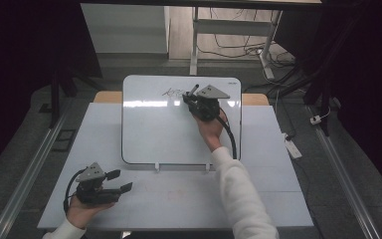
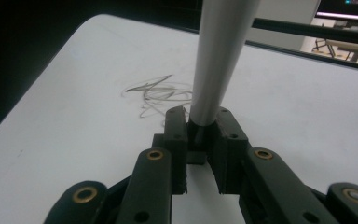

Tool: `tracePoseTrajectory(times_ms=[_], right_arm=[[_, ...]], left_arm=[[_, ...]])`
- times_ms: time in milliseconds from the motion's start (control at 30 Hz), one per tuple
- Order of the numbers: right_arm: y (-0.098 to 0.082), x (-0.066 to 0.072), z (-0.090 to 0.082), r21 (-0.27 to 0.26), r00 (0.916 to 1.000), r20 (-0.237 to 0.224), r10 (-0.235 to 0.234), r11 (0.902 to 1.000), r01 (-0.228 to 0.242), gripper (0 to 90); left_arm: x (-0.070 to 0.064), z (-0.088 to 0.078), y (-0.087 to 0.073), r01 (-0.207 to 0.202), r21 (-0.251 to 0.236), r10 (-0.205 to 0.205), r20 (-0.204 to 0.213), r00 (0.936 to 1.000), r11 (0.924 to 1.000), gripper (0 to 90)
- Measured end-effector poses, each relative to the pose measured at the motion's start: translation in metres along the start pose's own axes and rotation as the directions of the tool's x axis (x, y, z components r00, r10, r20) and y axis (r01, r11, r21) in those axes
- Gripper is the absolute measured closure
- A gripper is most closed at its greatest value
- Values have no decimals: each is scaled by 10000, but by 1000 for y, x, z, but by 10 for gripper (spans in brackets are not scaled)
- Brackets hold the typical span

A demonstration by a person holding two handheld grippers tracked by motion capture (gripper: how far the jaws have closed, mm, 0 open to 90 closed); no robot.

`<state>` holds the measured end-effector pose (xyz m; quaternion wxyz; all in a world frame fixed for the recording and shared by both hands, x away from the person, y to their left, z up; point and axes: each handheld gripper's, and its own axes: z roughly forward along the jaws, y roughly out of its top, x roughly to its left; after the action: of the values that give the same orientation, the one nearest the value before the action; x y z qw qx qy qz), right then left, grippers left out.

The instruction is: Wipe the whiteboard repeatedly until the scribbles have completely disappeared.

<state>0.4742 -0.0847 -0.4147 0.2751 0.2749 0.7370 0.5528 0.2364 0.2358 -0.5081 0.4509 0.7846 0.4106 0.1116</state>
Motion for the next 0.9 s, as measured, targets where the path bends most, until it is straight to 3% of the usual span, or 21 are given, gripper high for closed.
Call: tracePoseTrajectory(times_ms=[133, 167, 200, 267, 300, 333, 433, 467, 500, 567, 633, 667, 733, 767, 800, 900], right_arm=[[8, -15, 0, -592, 9922, 771, 975, 9939, -931, 777], [9, -13, 2, -560, 9925, 765, 952, 9943, -911, 777], [9, -7, 5, -433, 9951, 461, 877, 9954, -857, 777], [6, 10, 12, -18, 9998, -190, 24, 10000, -25, 777], [6, 15, 14, 115, 9992, -213, -348, 9993, 350, 777], [7, 14, 14, 91, 9992, -129, -389, 9992, 390, 777], [13, -7, 8, -464, 9951, 775, 609, 9973, -574, 777], [13, -10, 8, -467, 9942, 723, 793, 9960, -761, 777], [12, -7, 8, -363, 9956, 620, 696, 9971, -674, 778], [9, 7, 12, -21, 9999, -130, 67, 10000, -67, 777], [6, 14, 13, 189, 9989, -272, -389, 9990, 394, 778], [7, 11, 12, 130, 9993, -107, -355, 9993, 356, 777], [9, -4, 6, -246, 9975, 590, 388, 9990, -374, 777], [9, -8, 4, -352, 9955, 650, 685, 9972, -663, 777], [8, -7, 4, -304, 9960, 602, 666, 9974, -648, 778], [4, 15, 10, 95, 9998, -219, -45, 9999, 47, 777]], left_arm=[[-1, -2, 0, -14, -81, 14, -22, 10000, 10000, 296], [0, -2, 0, 28, -97, -28, -11, 10000, 9999, 296], [1, -1, 0, 56, -92, -56, -6, 10000, 9999, 296], [2, 0, 0, 63, -53, -63, 9, 10000, 10000, 296], [2, 0, 0, 55, -36, -55, 10, 10000, 10000, 296], [1, 0, 0, 31, -28, -31, 14, 10000, 10000, 296], [0, -2, -1, 5, -76, -5, 24, 10000, 10000, 297], [0, -2, 0, 17, -101, -17, 24, 10000, 9999, 296], [0, -2, 0, 26, -120, -26, 23, 10000, 9999, 296], [2, -1, 0, 50, -75, -50, 31, 10000, 10000, 296], [1, 0, 0, 20, -41, -20, 15, 10000, 10000, 296], [1, 0, 0, -12, -43, 12, 21, 10000, 10000, 296], [-1, -2, -1, -21, -90, 21, 24, 10000, 10000, 296], [-1, -3, -1, -17, -131, 17, -1, 10000, 9999, 296], [0, -3, 0, -3, -151, 2, -3, 10000, 9999, 297], [2, -1, 0, 52, -79, -52, 7, 10000, 10000, 297]])
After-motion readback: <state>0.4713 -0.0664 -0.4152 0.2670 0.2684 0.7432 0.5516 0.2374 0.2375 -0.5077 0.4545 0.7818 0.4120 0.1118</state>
